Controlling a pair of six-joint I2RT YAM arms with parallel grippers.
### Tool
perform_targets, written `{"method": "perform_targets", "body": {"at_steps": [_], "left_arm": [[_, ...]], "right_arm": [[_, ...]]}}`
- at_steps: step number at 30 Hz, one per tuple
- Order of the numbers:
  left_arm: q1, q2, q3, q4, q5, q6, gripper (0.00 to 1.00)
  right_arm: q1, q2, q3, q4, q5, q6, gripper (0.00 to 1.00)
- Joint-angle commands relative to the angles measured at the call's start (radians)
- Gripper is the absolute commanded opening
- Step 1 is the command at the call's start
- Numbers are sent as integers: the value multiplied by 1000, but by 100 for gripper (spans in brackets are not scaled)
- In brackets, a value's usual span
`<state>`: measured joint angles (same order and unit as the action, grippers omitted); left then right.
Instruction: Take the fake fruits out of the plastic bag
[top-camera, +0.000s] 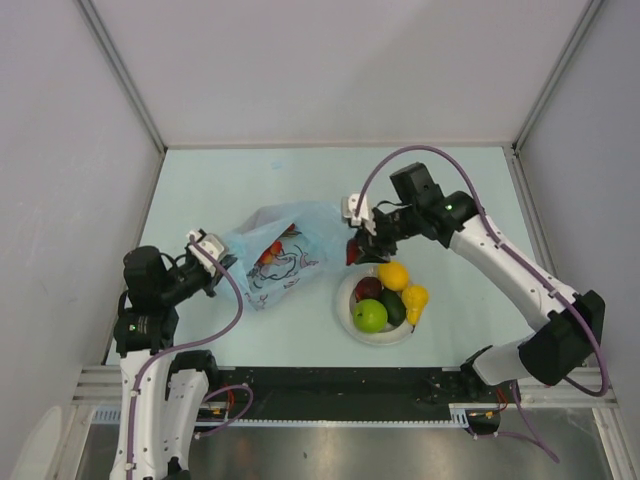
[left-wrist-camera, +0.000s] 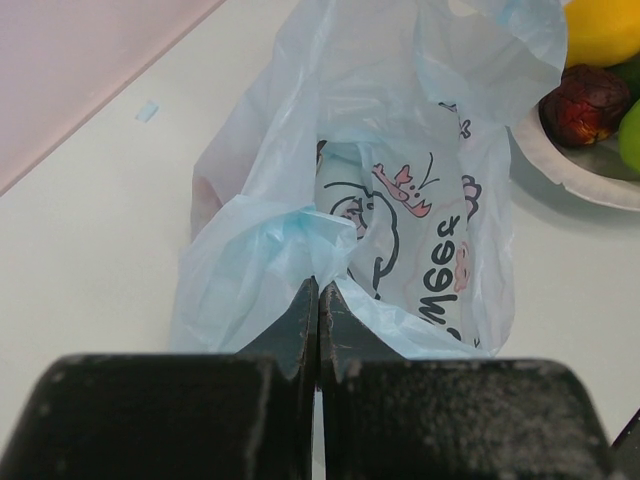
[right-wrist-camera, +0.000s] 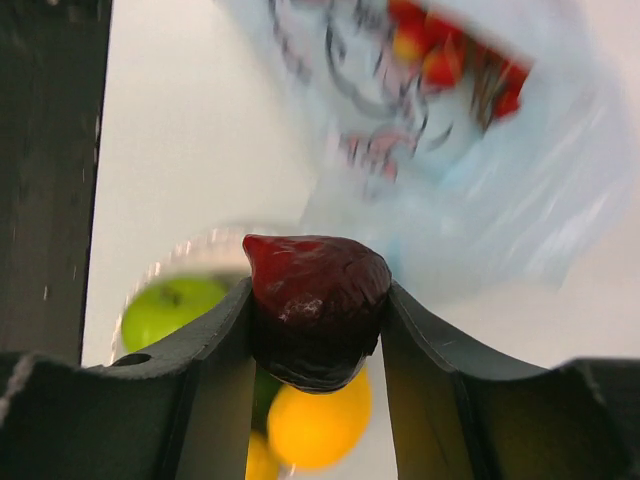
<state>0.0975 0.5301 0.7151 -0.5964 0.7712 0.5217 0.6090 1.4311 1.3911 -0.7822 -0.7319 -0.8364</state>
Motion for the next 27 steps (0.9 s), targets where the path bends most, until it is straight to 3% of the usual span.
{"method": "perform_targets", "body": {"at_steps": [1, 8, 14, 18, 27], "left_arm": [[-4, 7, 4, 44, 27, -19, 0], [-4, 5, -3, 29, 22, -17, 0], [-4, 21, -2, 43, 27, -26, 0], [-4, 28, 7, 40, 28, -28, 0], [-4, 24, 7, 37, 19, -34, 1]], "right_arm": [[-78, -40, -66, -282, 75, -248, 32], [-28, -176, -269, -384, 164, -357, 29], [106, -316, -457, -257, 288, -280, 31], [103, -301, -461, -209, 342, -256, 32], [60, -236, -449, -80, 405, -379, 35]]}}
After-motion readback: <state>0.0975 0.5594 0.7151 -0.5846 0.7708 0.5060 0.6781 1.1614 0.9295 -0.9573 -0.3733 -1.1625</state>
